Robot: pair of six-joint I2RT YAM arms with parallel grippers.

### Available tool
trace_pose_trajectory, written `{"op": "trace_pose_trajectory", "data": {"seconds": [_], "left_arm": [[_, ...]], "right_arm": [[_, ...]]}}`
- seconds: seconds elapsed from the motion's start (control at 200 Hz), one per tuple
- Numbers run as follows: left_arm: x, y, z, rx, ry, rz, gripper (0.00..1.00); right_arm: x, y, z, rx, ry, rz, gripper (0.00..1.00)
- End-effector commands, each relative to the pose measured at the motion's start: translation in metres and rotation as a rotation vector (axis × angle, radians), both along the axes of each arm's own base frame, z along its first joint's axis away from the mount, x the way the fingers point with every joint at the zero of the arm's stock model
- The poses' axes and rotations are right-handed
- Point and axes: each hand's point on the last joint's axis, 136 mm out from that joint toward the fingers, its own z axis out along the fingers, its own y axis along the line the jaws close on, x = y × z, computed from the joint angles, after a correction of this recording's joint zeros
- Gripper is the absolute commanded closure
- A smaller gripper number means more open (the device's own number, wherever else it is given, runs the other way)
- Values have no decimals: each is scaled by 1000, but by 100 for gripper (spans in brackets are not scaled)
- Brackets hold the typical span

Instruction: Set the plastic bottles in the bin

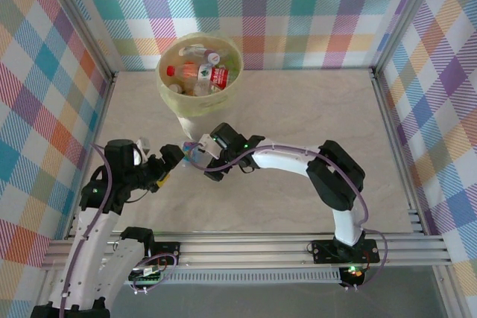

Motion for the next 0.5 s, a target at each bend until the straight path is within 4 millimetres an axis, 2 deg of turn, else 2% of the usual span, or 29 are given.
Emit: {"op": "trace_pose_trajectory", "data": {"seconds": [0.0,0.16,0.34,0.495], "left_arm": [[6,6,0,-39,-4,56,0],[10,15,-9,-65,8,72,0],[18,28,-15,-125,5,104,0],[17,36,-18,-117,-4,111,0]], "right_arm": [[6,1,-5,-59,-25,35,8],[9,6,-10,-81,-17,51,8],[12,10,-24,-109,5,54,8],[11,13,-29,-100,27,43,11]]}}
